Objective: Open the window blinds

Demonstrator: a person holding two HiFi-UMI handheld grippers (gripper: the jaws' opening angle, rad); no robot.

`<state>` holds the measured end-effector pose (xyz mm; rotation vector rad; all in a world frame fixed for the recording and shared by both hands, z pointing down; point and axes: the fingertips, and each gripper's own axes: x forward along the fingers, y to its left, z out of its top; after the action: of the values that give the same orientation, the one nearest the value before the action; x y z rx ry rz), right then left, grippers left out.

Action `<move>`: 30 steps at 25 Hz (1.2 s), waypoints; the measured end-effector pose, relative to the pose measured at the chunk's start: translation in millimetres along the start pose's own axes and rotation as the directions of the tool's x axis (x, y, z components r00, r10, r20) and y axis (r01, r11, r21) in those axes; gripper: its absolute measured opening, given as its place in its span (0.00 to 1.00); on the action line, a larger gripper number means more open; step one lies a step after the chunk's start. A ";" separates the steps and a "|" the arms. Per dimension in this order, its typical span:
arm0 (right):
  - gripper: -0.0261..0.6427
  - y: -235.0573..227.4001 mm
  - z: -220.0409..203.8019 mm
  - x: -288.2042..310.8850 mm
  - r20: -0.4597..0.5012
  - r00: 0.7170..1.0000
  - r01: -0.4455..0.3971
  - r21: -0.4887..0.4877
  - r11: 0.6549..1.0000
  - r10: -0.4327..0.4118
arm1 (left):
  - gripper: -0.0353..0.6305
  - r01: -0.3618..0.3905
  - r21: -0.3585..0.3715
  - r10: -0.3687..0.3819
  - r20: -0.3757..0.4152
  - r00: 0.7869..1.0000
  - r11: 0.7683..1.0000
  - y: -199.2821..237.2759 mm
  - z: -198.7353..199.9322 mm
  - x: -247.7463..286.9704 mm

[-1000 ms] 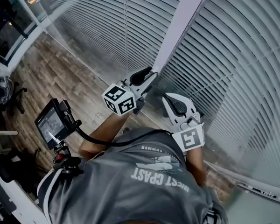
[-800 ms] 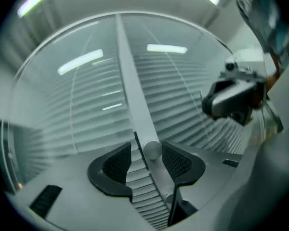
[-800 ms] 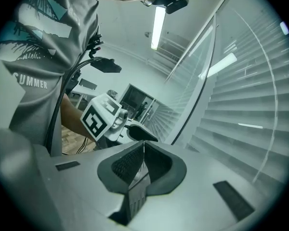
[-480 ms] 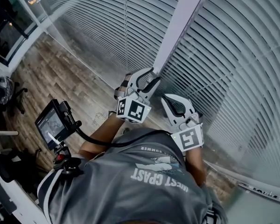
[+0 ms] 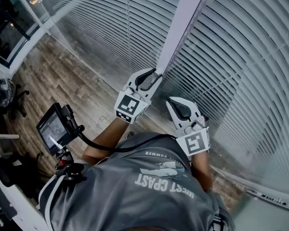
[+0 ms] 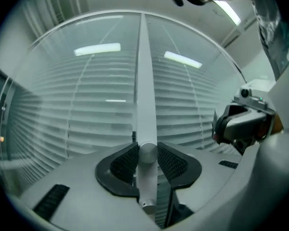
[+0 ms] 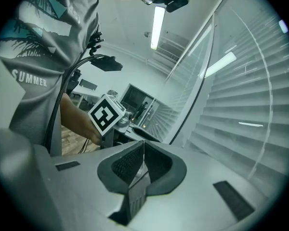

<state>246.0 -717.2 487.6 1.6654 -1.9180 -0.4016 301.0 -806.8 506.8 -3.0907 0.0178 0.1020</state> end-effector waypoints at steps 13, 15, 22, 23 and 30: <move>0.04 0.6 -3.0 6.9 0.011 1.000 -0.017 0.005 1.000 0.017 | 0.25 0.147 -0.844 0.027 0.188 0.982 0.515 30.3 -7.8 -2.8; 0.04 0.5 -3.7 7.4 0.009 1.000 -0.019 0.006 1.000 0.019 | 0.25 0.134 -0.785 0.005 0.172 0.985 0.605 29.0 -5.7 -2.1; 0.04 -2.4 -5.0 5.5 0.013 1.000 -0.021 0.004 1.000 0.021 | 0.43 -0.062 0.362 0.126 -0.156 0.980 0.930 18.1 -13.3 -4.7; 0.04 -1.6 -5.8 6.1 0.011 1.000 -0.023 0.005 1.000 0.023 | 0.43 -0.040 0.440 0.133 -0.182 0.974 0.897 15.0 -16.7 -2.7; 0.04 1.9 -9.0 8.1 -0.002 0.999 -0.035 0.004 0.999 0.035 | 0.25 -0.008 0.593 0.151 -0.192 0.970 0.805 4.3 -17.7 1.8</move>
<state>249.2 -723.5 497.6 1.6318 -1.9444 -0.3830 303.9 -812.0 524.2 -2.4539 0.1584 -0.2228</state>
